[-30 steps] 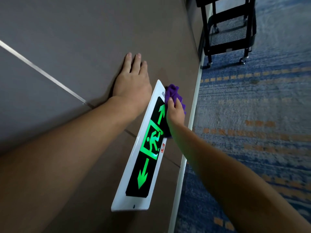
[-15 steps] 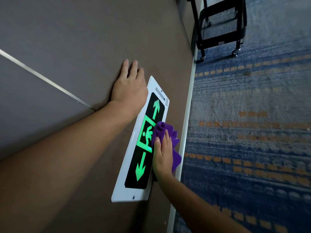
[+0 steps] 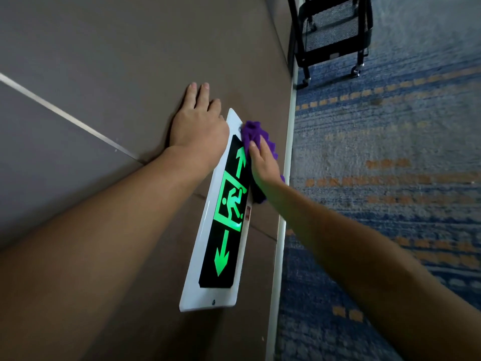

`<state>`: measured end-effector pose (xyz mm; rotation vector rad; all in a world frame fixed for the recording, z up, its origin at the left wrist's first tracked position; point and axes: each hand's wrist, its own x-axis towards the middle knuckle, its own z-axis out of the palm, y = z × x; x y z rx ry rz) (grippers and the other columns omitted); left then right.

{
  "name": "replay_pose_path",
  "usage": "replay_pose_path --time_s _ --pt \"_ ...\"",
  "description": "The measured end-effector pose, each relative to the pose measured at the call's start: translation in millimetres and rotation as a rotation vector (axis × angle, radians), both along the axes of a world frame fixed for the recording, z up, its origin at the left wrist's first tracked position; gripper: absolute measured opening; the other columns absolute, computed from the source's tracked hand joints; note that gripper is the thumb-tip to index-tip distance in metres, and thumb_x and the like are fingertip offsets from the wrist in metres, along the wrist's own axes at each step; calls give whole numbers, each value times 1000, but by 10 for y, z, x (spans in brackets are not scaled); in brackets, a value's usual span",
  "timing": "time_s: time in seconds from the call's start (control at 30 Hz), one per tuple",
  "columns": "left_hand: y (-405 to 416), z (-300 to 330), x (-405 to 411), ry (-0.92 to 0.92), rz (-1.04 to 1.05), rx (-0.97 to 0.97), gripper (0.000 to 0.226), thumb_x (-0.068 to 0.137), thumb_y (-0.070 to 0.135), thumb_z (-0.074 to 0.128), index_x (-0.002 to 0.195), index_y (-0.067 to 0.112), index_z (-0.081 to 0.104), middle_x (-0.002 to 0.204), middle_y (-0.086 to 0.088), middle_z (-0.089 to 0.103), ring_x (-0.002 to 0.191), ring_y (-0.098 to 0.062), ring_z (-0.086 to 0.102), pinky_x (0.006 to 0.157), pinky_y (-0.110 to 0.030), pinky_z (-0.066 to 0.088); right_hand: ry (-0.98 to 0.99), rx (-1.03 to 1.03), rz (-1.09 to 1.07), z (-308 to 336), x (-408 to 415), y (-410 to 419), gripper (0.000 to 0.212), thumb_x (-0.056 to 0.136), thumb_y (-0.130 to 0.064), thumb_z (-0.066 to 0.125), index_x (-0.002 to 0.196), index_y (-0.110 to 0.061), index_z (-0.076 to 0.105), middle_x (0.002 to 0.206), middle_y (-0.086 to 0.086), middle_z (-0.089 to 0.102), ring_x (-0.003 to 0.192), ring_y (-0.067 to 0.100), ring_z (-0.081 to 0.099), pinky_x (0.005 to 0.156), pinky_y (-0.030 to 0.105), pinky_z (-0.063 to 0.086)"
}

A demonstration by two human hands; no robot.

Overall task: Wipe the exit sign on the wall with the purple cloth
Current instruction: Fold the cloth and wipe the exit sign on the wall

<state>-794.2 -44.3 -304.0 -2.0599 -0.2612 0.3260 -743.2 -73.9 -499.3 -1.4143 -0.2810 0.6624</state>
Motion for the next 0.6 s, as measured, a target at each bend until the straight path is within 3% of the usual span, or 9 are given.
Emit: replay_pose_path --time_s 0.07,0.13,0.2,0.27,0.37,0.47,0.6 --pt "5 -11 2 2 8 -8 49 103 26 33 147 12 50 163 -14 31 155 -41 10 126 -55 4 76 25 -7 -5 127 27 40 108 -47 34 130 -22 56 119 7 72 108 29 72 99 59 56" --pt "2 -6 8 0 0 -8 50 103 27 33 147 11 50 163 -14 31 155 -41 9 126 -55 3 60 31 -24 -33 9 23 44 108 -48 33 140 -24 51 135 7 66 123 29 65 107 59 50" --pt "-10 8 -9 11 6 -14 49 103 26 36 146 11 51 162 -14 34 155 -41 11 126 -54 5 24 19 -23 -67 -236 -19 53 108 -49 32 156 -27 36 160 3 47 146 25 45 118 58 38" --pt "-45 33 -59 41 4 -50 44 101 27 42 139 11 59 156 -15 41 154 -40 16 126 -51 7 38 8 -37 -114 -515 -125 59 108 -50 31 162 -28 24 170 -4 30 157 19 26 125 55 27" --pt "-102 49 -184 58 13 -47 39 99 30 48 129 14 67 151 -14 47 153 -39 19 126 -50 8 17 -24 -46 -162 -937 -298 60 107 -52 29 163 -31 20 171 -8 25 159 18 19 126 56 25" --pt "-174 56 -336 74 21 -17 44 99 35 46 134 16 63 154 -13 44 154 -40 15 125 -54 7 14 -44 -13 -175 -1268 -465 59 107 -54 28 162 -37 17 172 -9 21 160 19 15 125 59 24" --pt "-263 48 -524 34 -1 -1 57 98 46 35 140 17 59 160 -11 38 155 -40 12 125 -57 5 0 -27 85 -193 -1611 -757 53 103 -60 29 149 -58 2 173 -12 16 160 17 13 127 57 20"
